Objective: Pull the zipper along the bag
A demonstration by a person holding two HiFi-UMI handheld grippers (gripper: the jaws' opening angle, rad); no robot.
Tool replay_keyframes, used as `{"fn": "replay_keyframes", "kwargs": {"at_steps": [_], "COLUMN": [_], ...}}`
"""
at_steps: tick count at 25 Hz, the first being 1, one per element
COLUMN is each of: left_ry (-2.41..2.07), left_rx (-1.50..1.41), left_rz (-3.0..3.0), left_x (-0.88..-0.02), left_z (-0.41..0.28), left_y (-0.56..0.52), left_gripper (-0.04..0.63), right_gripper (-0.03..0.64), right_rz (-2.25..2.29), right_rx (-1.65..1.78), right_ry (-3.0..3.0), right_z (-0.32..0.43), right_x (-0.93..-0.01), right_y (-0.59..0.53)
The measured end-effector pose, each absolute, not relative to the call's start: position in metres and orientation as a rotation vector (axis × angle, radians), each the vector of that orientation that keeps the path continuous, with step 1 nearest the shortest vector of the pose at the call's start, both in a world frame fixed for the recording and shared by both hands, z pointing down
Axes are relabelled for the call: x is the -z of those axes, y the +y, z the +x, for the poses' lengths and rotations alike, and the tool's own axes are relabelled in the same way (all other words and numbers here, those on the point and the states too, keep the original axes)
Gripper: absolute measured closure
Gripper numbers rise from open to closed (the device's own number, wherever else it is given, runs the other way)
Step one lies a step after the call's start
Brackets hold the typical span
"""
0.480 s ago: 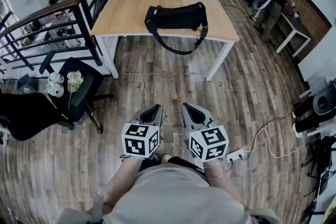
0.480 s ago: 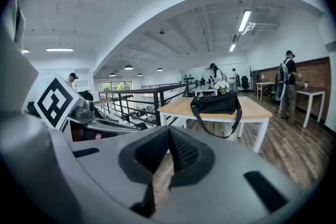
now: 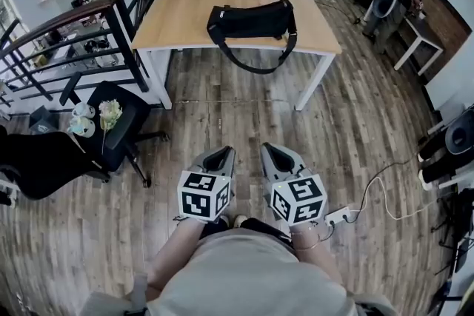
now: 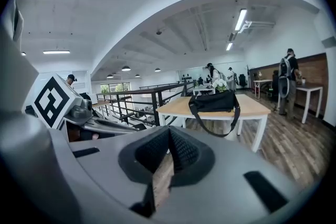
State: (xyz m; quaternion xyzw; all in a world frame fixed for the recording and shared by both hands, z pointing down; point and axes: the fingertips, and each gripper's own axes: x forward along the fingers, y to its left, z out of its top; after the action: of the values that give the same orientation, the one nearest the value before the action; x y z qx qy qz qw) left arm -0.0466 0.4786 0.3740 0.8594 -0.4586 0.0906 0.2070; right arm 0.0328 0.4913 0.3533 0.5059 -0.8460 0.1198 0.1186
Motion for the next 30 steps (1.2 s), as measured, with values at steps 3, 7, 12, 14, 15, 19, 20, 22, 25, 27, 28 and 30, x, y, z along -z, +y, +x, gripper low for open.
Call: {"fn": "replay_keyframes", "kwargs": {"at_steps": [3,7,12,14,15,19,20,22,25,27,28,30], "left_ry": [-1.251,-1.235,-1.249,-1.270,-1.280,-1.280,-1.276,-1.271,-1.265,-1.265,-1.260,-1.237], "left_rx": [-0.221,-0.220,-0.240,-0.230,-0.227,-0.240,-0.245,-0.254,-0.261,-0.266,-0.271,-0.278], "left_rz": [2.418,2.423,2.453,2.444,2.436,2.420,2.421,2.425,2.425,2.424,2.424,2.419], "left_x": [-0.371,-0.373,-0.372,-0.370,-0.370,-0.377,-0.379,-0.382,-0.383,-0.384,-0.386,-0.391], "left_z": [-0.042,-0.039,-0.034,-0.034,-0.034,-0.024,-0.020,-0.012,-0.001,0.004,0.006,0.009], "left_y": [0.480,0.480,0.475,0.474,0.473,0.473,0.473,0.474,0.476,0.478,0.479,0.480], "left_gripper": [0.565,0.565,0.565,0.565,0.565,0.565,0.565,0.563,0.561,0.556,0.541,0.505], "right_gripper": [0.611,0.610,0.609,0.611,0.612,0.564,0.565,0.565,0.556,0.542,0.536,0.534], "right_rz": [1.505,1.479,1.478,1.482,1.482,1.470,1.468,1.471,1.470,1.464,1.462,1.461], "right_rx": [-0.342,-0.350,-0.367,-0.378,-0.382,-0.400,-0.400,-0.401,-0.416,-0.429,-0.437,-0.453], "right_ry": [-2.511,-2.533,-2.518,-2.514,-2.513,-2.503,-2.501,-2.498,-2.498,-2.498,-2.499,-2.497], "right_z": [0.034,0.035,0.043,0.048,0.051,0.061,0.065,0.072,0.081,0.084,0.085,0.088], "right_x": [-0.348,-0.349,-0.354,-0.355,-0.356,-0.362,-0.363,-0.365,-0.367,-0.370,-0.373,-0.378], "right_y": [0.492,0.492,0.493,0.494,0.495,0.498,0.499,0.499,0.501,0.503,0.503,0.501]}}
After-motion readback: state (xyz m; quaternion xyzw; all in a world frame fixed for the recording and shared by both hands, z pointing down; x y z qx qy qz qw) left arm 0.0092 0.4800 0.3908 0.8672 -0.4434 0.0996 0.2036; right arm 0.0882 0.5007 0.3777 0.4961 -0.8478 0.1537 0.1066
